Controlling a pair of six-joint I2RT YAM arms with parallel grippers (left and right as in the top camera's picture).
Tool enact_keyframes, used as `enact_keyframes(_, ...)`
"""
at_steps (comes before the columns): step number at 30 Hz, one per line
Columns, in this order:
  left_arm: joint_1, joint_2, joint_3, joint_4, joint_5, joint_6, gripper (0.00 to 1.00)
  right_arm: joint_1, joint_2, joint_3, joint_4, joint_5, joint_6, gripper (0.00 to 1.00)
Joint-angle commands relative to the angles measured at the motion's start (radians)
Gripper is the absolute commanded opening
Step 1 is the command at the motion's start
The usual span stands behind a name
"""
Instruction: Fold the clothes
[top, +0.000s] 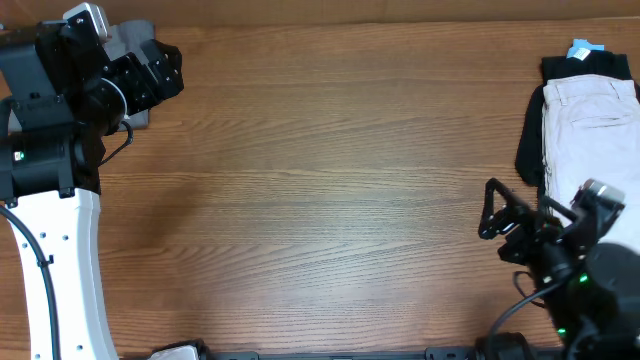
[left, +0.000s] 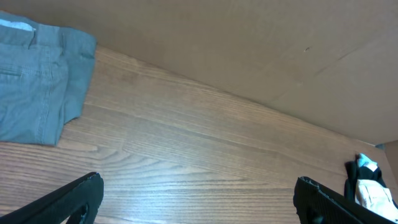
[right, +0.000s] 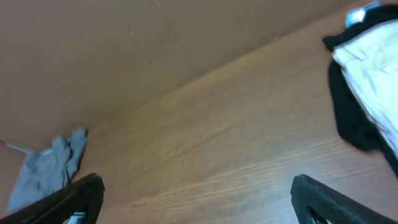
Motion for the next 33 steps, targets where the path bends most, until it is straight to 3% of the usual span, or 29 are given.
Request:
enact_keyframes(1,-0.004,-0.001,0.007,0.001,0.007,0.003,1.0,0.006,-0.091,-0.176,0.112,0.016,0.003,1.0)
enact_keyframes(13,-0.004,-0.001,0.007,0.001,0.007,0.003,1.0,0.006,-0.306,-0.727,0.74,0.008,0.003,1.0)
enact_keyframes(19,-0.004,-0.001,0.007,0.001,0.007,0.003,1.0,0.005,-0.392,-0.818,0.81,0.035,0.003,1.0)
enact_keyframes(33,-0.004,-0.001,0.007,0.001,0.007,0.003,1.0,-0.001,-0.495,-0.89,0.797,0.063,-0.005,1.0)
